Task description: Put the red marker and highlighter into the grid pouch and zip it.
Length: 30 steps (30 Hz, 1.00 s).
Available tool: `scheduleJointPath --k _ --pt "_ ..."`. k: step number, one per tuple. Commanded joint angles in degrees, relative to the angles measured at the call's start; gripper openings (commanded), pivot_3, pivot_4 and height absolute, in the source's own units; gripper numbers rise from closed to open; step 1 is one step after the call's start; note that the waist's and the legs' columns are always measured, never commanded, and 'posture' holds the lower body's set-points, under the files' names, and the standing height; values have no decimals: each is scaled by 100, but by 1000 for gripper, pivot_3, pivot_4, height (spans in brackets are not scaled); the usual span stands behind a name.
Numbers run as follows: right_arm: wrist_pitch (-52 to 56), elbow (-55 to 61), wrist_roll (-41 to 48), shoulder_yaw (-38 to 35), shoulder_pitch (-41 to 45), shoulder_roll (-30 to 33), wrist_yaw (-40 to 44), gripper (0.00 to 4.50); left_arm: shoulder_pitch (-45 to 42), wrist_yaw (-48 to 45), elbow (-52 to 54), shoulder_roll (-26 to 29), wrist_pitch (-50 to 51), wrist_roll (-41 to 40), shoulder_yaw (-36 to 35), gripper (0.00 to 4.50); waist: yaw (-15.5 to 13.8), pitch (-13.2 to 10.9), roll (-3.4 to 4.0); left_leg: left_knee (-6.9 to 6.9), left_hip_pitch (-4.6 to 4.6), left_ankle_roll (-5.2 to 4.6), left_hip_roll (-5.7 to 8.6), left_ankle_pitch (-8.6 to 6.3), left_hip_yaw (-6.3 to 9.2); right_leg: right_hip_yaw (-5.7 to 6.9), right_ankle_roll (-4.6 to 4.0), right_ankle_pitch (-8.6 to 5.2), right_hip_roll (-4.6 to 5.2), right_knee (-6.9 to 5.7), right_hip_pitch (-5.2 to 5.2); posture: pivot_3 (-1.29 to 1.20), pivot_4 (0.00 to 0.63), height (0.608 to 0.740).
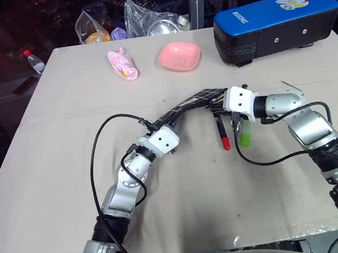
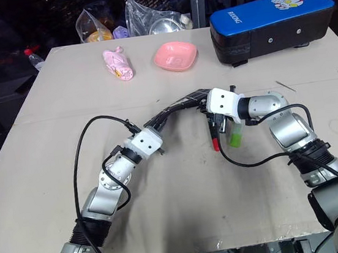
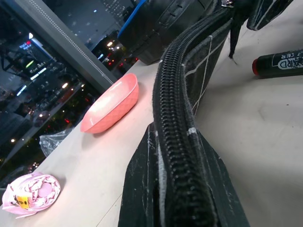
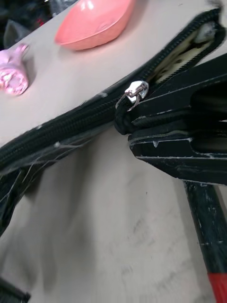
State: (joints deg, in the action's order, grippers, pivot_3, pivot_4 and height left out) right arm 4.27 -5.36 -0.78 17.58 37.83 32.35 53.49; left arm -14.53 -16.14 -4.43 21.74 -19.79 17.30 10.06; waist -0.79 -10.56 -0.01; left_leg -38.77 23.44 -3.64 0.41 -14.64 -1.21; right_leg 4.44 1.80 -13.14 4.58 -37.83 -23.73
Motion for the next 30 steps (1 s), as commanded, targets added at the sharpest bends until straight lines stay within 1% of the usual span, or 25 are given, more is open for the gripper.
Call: scheduleJointPath --k 1,9,21,30 --pt "-314 134 -11 -8 201 -30 173 35 -23 -17 149 -3 -127 67 106 0 0 0 0 0 0 0 0 0 0 0 0 0 1 0 0 0 150 740" --pt "-450 342 -133 101 320 -114 407 35 -43 -13 113 -6 -143 97 181 0 -1 0 0 0 0 1 0 0 2 2 0 0 23 -1 0 0 150 740" --pt "-568 471 -270 232 560 -201 723 35 -1 -146 131 121 -293 129 247 0 0 0 0 -1 0 1 1 0 2 8 0 0 26 -1 0 0 150 740" --pt "-653 823 -307 607 585 -452 1046 35 -85 -179 12 73 -291 156 332 0 2 0 0 -1 0 1 1 1 3 10 0 0 26 -2 0 0 150 740"
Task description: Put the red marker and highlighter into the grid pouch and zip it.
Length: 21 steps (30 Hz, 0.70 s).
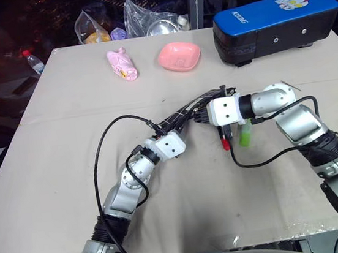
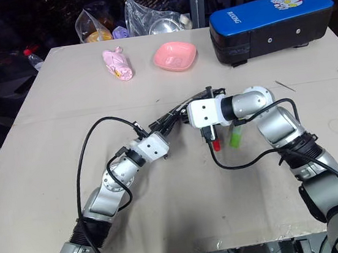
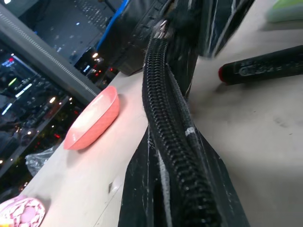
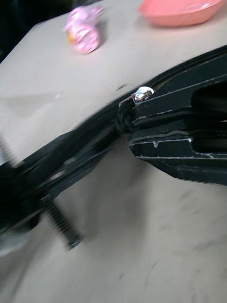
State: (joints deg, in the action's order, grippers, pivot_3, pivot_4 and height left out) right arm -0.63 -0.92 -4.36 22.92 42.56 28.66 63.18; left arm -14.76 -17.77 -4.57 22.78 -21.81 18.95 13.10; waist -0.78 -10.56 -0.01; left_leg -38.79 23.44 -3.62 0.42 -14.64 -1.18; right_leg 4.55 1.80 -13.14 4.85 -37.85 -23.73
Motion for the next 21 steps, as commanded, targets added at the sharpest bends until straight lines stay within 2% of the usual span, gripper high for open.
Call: scheduleJointPath --k 1,10,15,20,21 --pt "-172 404 36 122 100 -118 90 35 -55 -17 26 -26 -91 -13 35 0 0 0 0 0 0 0 0 0 0 0 0 0 0 0 0 0 150 740" --pt "-338 413 -32 434 111 -310 272 35 -56 -24 30 -4 -69 -25 45 0 -1 0 0 -5 1 0 1 0 2 5 0 0 1 -1 0 0 150 740" --pt "126 551 16 361 87 -297 314 35 -38 9 47 -66 -2 -90 2 0 0 0 0 -8 3 1 1 0 2 8 0 0 2 -1 0 0 150 740" --pt "1163 1153 569 -288 -246 173 421 1410 -31 -33 103 -122 73 -337 -129 0 -13 0 0 -27 19 1 0 0 18 19 0 0 6 0 0 0 150 740" --pt "1483 1320 732 -459 -318 278 404 1914 -33 -62 107 -123 84 -389 -139 0 -20 0 0 -31 23 1 0 -1 21 21 1 1 8 0 0 0 150 740"
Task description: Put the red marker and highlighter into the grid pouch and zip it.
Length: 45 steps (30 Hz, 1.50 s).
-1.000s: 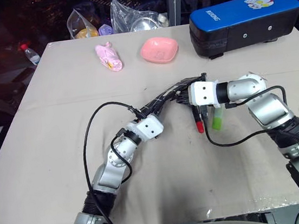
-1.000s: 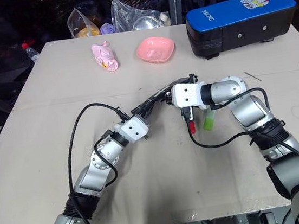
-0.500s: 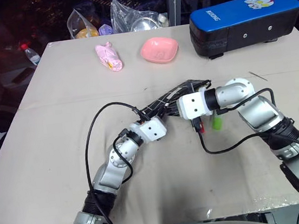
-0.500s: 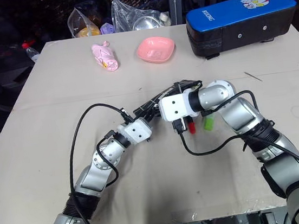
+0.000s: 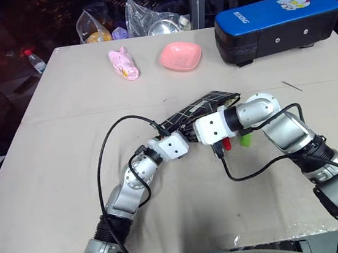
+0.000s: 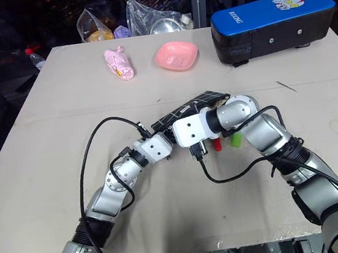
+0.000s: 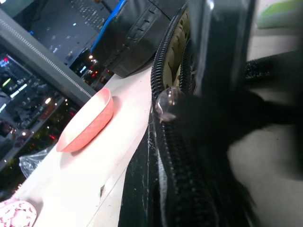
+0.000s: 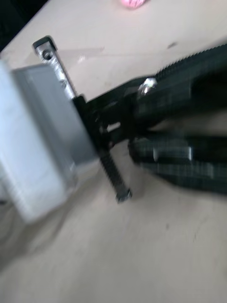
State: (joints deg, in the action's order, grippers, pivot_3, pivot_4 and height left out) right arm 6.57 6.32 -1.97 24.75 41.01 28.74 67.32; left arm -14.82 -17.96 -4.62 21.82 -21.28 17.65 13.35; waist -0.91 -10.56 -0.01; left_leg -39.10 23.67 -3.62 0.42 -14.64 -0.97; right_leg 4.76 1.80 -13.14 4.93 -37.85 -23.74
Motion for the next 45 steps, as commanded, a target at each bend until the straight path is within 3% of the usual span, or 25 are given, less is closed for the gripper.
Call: scheduleJointPath --k 1,2,5,9,11,20,25,28,35,39,45 --pt "1092 751 668 -791 -212 362 -5 2218 -36 -71 109 -15 26 -280 -161 0 -11 0 0 -3 3 -1 1 0 2 3 0 0 3 1 0 0 150 740" --pt "1465 906 885 -1029 -275 445 -67 2609 -44 -97 100 -2 15 -300 -157 0 -8 0 0 -5 5 -2 1 -2 3 4 1 0 7 1 0 0 150 740" --pt "2573 1160 1534 -1800 -413 464 -501 2609 -68 -147 53 27 -22 -358 -173 0 7 0 -1 -8 4 -4 0 -3 2 3 0 5 11 2 0 0 150 740" --pt "3377 1151 1882 -2324 -626 209 -1256 694 -123 -205 1 8 -55 -408 -189 0 5 0 -1 -5 3 -4 -5 -4 4 6 -6 8 10 2 -1 0 150 740" --pt "3478 1004 1851 -2374 -699 52 -1615 48 -150 -216 -10 -7 -63 -413 -181 0 5 0 -1 -5 4 -4 -5 -4 4 6 -7 8 11 2 -2 0 150 740" --pt "2631 -16 1179 -1678 -661 -48 -2082 10 -186 -249 54 -13 -62 -431 -204 0 8 -1 -1 -6 6 -6 0 -4 -1 5 -5 8 7 2 -4 0 150 740" --pt "1355 -708 296 -960 -121 -207 -2298 10 -159 -293 106 2 -77 -431 -191 0 31 -1 -1 -6 4 -7 -1 -4 -9 0 -5 8 -6 -2 -7 0 150 740" --pt "434 -1113 -458 -309 163 -54 -2178 1092 -219 -334 239 -12 91 -414 -199 0 25 -1 0 -5 5 -6 -3 -3 -10 -1 -4 8 -35 -3 -11 0 150 740" --pt "-741 -1597 -1120 -25 421 67 -2203 4445 -267 -477 604 -153 877 -800 -383 0 13 -2 -3 -8 8 -6 0 -2 -17 -3 11 16 -37 4 -10 0 150 740" --pt "-859 -1407 -977 -346 278 34 -2311 4445 -282 -476 825 -141 1261 -891 -519 0 16 -2 -3 -8 7 -4 -3 -1 -15 -12 10 16 -39 2 -10 0 150 740" --pt "1286 186 468 -1512 -388 -55 -2099 4445 -224 -425 1010 -25 1472 -955 -802 0 -11 -3 -4 -8 8 0 -6 0 -13 -21 9 17 -36 2 -9 0 150 740"
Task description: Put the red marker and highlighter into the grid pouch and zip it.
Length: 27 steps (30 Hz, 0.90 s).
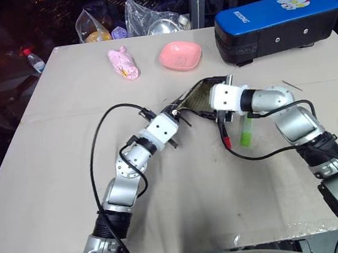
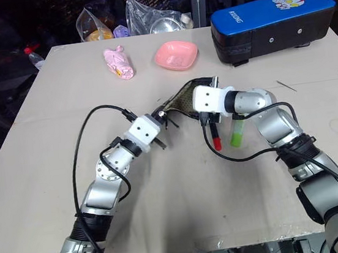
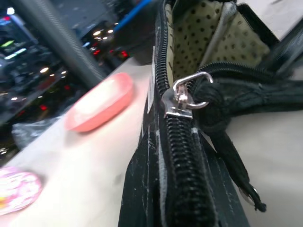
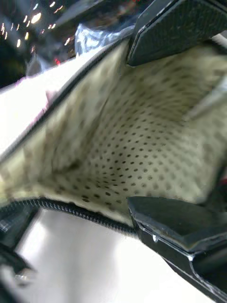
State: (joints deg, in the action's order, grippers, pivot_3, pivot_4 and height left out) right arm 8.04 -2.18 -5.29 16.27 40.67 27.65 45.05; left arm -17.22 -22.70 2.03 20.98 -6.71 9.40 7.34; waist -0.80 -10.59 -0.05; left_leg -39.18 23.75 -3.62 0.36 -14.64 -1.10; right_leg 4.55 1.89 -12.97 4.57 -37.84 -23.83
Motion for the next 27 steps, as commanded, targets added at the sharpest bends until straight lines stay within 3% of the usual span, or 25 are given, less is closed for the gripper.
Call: scheduleJointPath --k 1,4,8,14,23,27 --pt "1520 1314 1002 -795 -491 78 157 4445 37 43 358 73 25 -154 -239 0 -34 0 -1 0 1 -3 -1 -2 5 4 0 0 4 3 3 0 150 740" --pt "3177 2344 1538 -1029 -1133 225 81 4445 90 21 354 123 30 -213 -332 0 -39 0 -1 1 3 -6 2 -4 8 10 0 0 35 9 5 0 150 740" --pt "4810 2897 1690 -1093 -1648 -158 -751 4445 83 -7 284 145 1 -247 -371 0 2 0 -1 1 2 -9 1 -7 6 12 -1 1 43 10 4 0 150 740" --pt "5457 2831 1447 -556 -1904 -328 -1396 4445 55 6 239 141 -18 -228 -324 0 -8 0 -1 1 1 -8 0 -6 6 13 -8 5 40 8 0 0 150 740" --pt "5672 2919 1682 -545 -1340 -471 -1505 375 38 -1 229 161 -24 -228 -339 0 3 0 -1 0 2 -10 4 -6 5 14 -5 5 28 11 1 0 150 740" --pt "6094 3253 1988 -945 -824 -216 -1283 279 9 3 176 172 0 -269 -391 0 0 0 -2 1 1 -9 2 -6 7 12 -5 5 1 11 1 0 150 740"
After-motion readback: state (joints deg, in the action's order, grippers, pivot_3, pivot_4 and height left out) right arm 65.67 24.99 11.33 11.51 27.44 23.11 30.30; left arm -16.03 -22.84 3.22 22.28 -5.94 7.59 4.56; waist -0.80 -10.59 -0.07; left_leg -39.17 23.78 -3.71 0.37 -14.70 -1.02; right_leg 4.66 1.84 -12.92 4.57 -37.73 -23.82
